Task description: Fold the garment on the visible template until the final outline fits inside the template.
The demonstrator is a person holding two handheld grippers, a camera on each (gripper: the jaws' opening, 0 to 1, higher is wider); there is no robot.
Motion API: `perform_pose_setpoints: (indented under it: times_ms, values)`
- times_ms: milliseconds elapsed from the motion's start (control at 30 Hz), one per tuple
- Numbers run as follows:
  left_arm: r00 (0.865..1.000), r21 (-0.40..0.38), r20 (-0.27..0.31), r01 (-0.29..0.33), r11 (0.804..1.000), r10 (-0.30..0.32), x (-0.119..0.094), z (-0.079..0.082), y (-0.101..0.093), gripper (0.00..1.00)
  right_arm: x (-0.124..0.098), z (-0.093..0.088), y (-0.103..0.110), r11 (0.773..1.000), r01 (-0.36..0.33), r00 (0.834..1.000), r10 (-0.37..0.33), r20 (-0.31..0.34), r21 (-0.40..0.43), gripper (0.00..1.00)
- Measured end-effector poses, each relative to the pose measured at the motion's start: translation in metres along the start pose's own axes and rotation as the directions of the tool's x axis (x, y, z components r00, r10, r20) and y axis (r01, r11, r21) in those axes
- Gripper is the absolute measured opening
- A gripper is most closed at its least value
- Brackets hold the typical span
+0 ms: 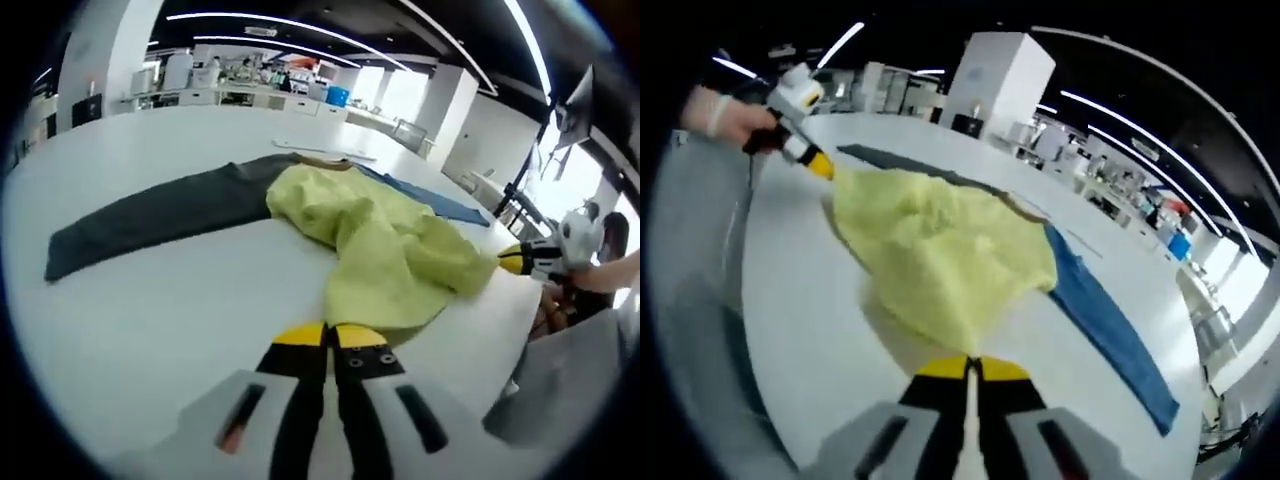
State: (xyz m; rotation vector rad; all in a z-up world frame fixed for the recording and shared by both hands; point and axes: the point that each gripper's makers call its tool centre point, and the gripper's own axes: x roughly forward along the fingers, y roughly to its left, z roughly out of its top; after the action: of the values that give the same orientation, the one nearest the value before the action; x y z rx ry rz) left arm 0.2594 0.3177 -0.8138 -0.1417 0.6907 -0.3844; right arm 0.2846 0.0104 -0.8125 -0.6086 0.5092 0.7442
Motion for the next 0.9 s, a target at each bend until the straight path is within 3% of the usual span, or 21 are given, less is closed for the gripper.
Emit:
perform_pose_setpoints:
  times_ms: [233,367,667,900]
  values:
    - [0.999,0.0,-0.05,-0.014,1.0,0.014,-0.018,-0.011,0.004,0.0,-0.019,-0.017,0.006,1.0,-0.006,1.0,0.006,-0.03,0.018,0.0]
    - [0.995,0.104,-0.095,-0.029,0.994,0.039,-0.026,-0.017,0.008,0.0,-0.023,-0.019,0.01,1.0,-0.016,0.999,0.016,-0.037,0.015,0.0]
    - [0.986,0.213,-0.144,-0.053,0.976,0.085,-0.041,-0.025,0.016,0.0,-0.035,-0.013,0.022,0.999,-0.038,0.999,0.039,-0.034,0.03,0.0]
    - [0.984,0.28,-0.143,-0.061,0.958,0.105,-0.053,-0.026,0.016,0.0,-0.041,-0.011,0.025,0.998,-0.036,0.999,0.038,-0.031,0.05,0.0]
